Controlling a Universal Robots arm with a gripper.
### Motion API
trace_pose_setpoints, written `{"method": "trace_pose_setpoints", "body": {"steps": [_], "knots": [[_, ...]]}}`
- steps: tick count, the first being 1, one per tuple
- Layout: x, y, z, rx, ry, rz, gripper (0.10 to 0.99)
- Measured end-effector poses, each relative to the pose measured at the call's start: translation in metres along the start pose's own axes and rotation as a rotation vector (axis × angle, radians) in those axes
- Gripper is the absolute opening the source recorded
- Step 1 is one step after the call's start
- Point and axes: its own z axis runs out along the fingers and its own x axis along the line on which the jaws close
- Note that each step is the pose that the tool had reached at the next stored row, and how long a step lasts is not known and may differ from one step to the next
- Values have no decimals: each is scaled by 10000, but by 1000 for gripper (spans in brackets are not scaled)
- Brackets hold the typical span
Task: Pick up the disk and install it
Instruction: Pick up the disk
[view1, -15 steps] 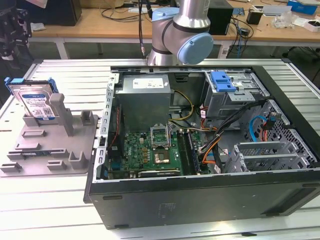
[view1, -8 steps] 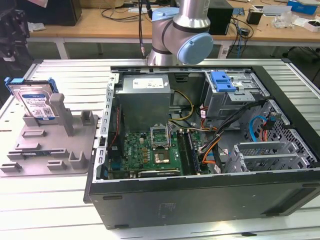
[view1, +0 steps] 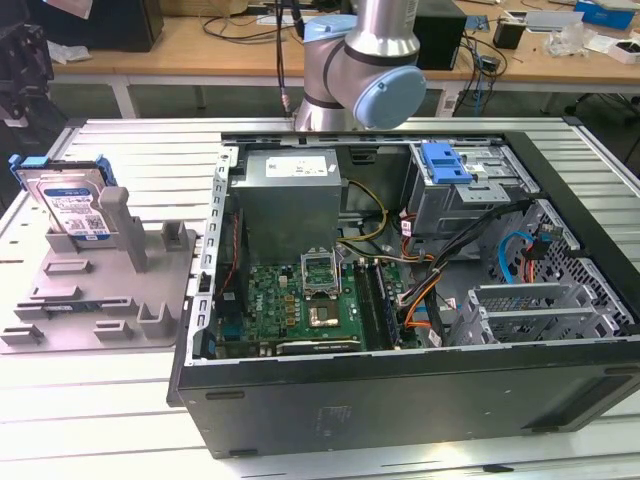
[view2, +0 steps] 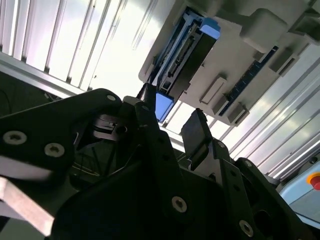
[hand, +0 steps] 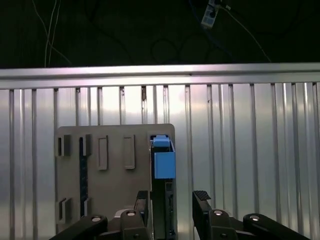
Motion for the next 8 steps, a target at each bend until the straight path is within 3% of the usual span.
{"method": "trace_pose_setpoints", "body": {"steps": [8], "knots": [[2, 101, 85, 0, 16, -328, 482]]}}
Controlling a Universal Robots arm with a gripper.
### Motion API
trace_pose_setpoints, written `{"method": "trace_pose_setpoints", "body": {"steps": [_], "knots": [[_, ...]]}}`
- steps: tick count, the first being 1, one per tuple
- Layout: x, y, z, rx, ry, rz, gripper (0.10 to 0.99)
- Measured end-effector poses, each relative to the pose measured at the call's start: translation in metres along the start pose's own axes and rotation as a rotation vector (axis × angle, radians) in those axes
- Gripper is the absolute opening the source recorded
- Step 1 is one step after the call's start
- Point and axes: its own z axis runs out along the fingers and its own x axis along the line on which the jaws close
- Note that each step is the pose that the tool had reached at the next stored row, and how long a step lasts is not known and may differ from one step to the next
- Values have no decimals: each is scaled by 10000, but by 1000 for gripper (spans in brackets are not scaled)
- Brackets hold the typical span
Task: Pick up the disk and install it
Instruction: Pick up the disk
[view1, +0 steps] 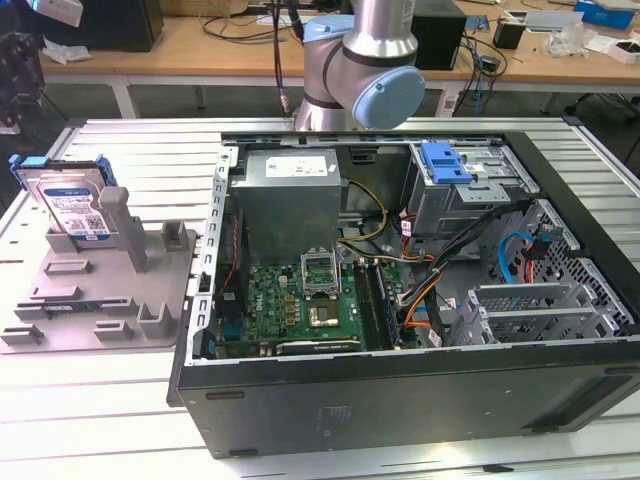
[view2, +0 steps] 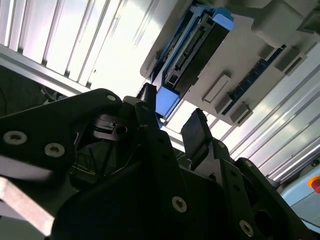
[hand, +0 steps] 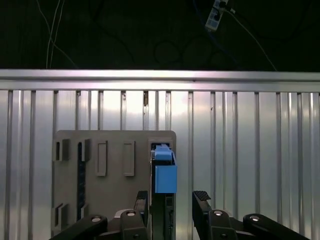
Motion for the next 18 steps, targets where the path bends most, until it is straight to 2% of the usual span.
{"method": "trace_pose_setpoints", "body": {"steps": [9, 18], "knots": [[1, 38, 101, 0, 31, -634, 482], [0, 40, 121, 4, 32, -650, 482]]}}
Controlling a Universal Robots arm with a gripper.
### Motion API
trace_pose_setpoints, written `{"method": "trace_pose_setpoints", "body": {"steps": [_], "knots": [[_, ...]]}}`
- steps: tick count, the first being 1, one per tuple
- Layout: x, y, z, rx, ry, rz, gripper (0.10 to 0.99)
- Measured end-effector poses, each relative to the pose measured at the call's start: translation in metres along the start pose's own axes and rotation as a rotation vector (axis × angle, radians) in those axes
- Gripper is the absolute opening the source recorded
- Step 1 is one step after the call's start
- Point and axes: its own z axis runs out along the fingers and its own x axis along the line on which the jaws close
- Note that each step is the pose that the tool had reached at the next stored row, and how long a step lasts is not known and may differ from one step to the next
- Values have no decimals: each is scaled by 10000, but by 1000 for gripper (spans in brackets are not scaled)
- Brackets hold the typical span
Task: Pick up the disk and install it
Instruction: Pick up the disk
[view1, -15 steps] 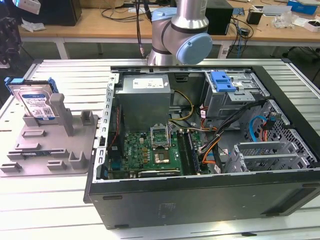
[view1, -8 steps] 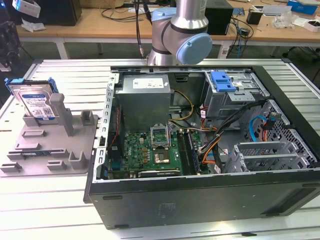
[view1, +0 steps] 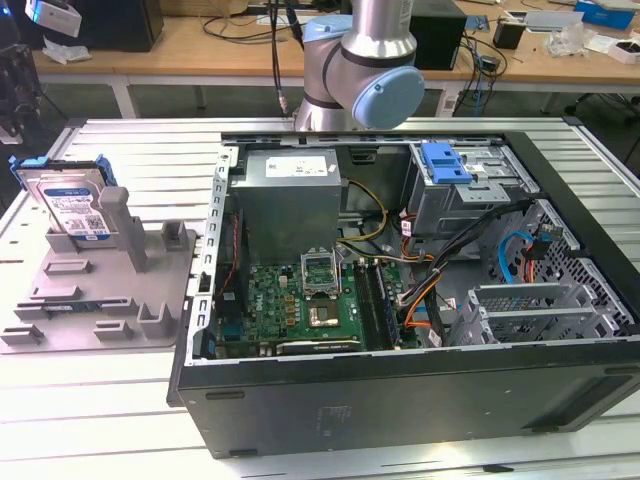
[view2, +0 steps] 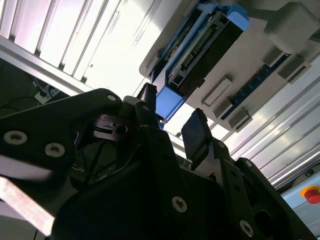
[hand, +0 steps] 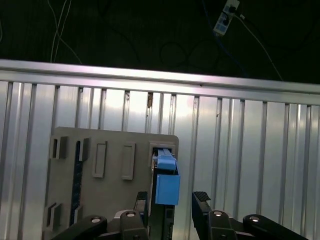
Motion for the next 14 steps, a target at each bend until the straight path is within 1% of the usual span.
{"method": "trace_pose_setpoints", "body": {"steps": [9, 14], "knots": [[0, 2, 46, -1, 0, 0, 482], [0, 3, 97, 0, 0, 0, 482]]}}
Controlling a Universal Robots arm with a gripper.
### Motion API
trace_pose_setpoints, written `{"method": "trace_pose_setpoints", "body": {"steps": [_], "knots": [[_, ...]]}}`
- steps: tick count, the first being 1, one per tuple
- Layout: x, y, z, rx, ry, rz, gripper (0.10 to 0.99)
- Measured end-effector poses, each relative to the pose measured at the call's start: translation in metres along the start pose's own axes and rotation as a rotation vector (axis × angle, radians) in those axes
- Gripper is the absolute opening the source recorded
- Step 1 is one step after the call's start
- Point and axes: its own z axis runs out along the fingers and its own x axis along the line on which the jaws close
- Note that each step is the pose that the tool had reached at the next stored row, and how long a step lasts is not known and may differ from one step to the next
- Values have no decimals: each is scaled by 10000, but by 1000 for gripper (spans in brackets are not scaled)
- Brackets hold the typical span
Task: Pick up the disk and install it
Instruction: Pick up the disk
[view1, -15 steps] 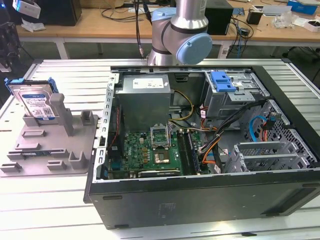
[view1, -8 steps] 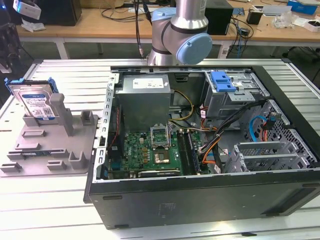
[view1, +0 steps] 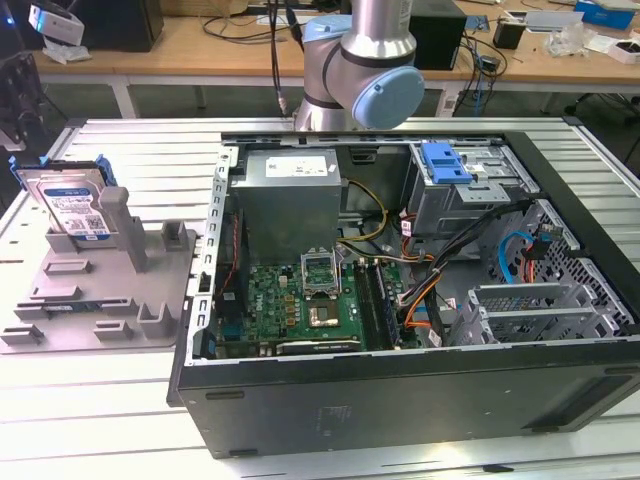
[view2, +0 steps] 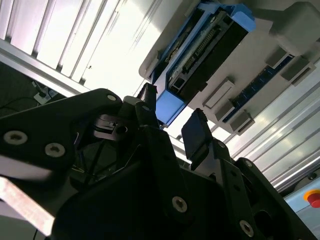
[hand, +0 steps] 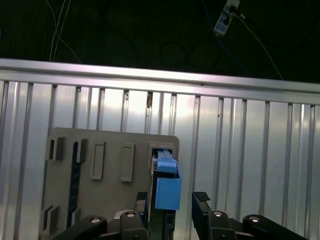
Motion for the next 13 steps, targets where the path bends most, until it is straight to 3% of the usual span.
{"method": "trace_pose_setpoints", "body": {"steps": [6, 13], "knots": [[-1, 5, 68, 1, 0, 0, 482], [3, 25, 85, -1, 1, 1, 482]]}}
